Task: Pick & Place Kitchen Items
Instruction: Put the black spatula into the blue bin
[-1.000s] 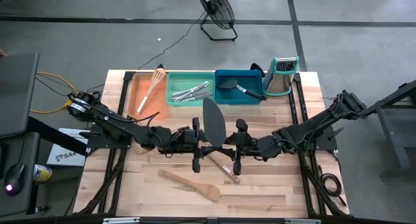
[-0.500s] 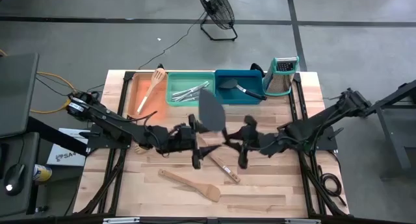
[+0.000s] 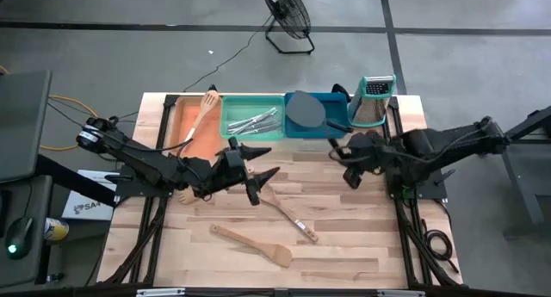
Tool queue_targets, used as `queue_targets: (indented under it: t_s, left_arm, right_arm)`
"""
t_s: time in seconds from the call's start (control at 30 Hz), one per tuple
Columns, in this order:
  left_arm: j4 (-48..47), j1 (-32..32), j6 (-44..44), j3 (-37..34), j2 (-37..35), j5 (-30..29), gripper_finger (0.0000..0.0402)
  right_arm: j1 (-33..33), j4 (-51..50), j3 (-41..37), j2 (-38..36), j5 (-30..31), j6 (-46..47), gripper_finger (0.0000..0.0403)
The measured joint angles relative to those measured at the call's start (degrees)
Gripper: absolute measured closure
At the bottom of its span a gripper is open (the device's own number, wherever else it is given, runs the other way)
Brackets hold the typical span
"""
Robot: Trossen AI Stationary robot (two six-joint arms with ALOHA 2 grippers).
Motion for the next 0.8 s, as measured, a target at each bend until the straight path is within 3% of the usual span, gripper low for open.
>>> queue_targets:
  t_s: [0.3,0.4,0.57,0.8]
  left_arm:
    - [-1.4,0.3,5.4,0.0,-0.6,-11.9,0.0143]
    - [-4.8,2.5,7.9,0.0,-0.8,-12.6,0.0151]
    - [-13.9,8.5,7.5,0.0,-3.3,-6.5,0.0166]
    - [-22.7,19.3,7.3,0.0,-3.7,12.1,0.0176]
  right_arm:
    - [-19.9,-8.5,0.0,2.7,-12.5,-12.9,0.0320]
    - [-26.6,-9.2,0.0,6.0,-15.2,-17.4,0.0321]
    - [-36.3,-9.2,0.0,13.3,-17.4,-24.7,0.0324]
    - [-45.5,-9.0,0.1,22.6,-13.8,-32.5,0.0354]
